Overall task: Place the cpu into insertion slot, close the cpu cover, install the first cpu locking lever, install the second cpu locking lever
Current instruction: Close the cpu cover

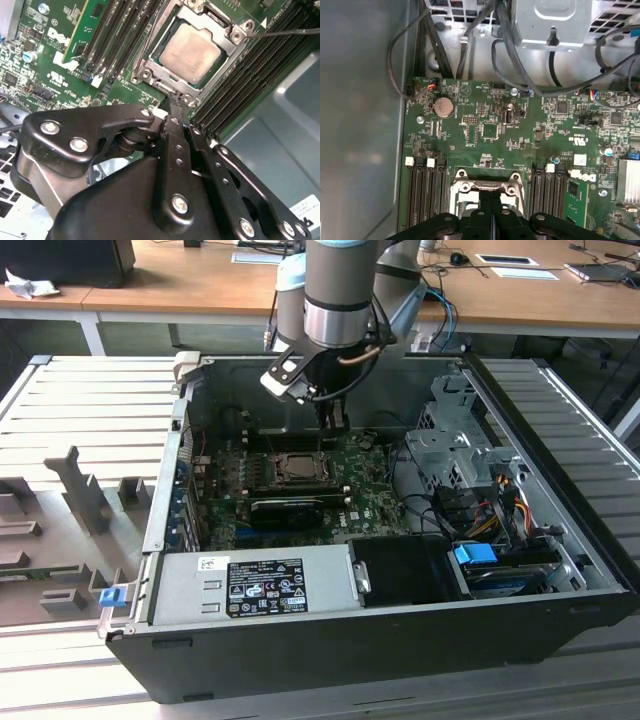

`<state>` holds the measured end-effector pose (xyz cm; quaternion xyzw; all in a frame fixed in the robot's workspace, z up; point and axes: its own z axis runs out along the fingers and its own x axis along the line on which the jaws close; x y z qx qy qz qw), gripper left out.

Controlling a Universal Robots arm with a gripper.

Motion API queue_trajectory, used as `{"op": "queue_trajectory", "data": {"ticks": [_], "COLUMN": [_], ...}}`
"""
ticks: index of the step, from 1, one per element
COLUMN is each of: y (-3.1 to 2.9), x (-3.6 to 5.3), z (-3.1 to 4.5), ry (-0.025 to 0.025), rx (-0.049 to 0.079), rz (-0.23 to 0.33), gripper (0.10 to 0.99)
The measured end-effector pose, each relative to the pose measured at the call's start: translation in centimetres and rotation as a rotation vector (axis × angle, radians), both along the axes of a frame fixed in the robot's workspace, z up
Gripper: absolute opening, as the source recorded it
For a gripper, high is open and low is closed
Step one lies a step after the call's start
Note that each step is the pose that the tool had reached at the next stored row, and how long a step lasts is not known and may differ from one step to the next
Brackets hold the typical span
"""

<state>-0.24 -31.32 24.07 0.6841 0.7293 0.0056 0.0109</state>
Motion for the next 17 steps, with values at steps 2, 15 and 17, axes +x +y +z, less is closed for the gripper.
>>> {"op": "queue_trajectory", "data": {"ticks": [2,15,17], "y": [0.0,0.0,0.0], "x": [-0.18,-3.59,-3.73], "z": [-0.15,-0.33,-0.33], "ry": [0.0003,0.0003,0.0003], "rx": [0.0,0.0,0.0], "rz": [0.002,0.005,0.005], "gripper": [0.106,0.106,0.106]}}
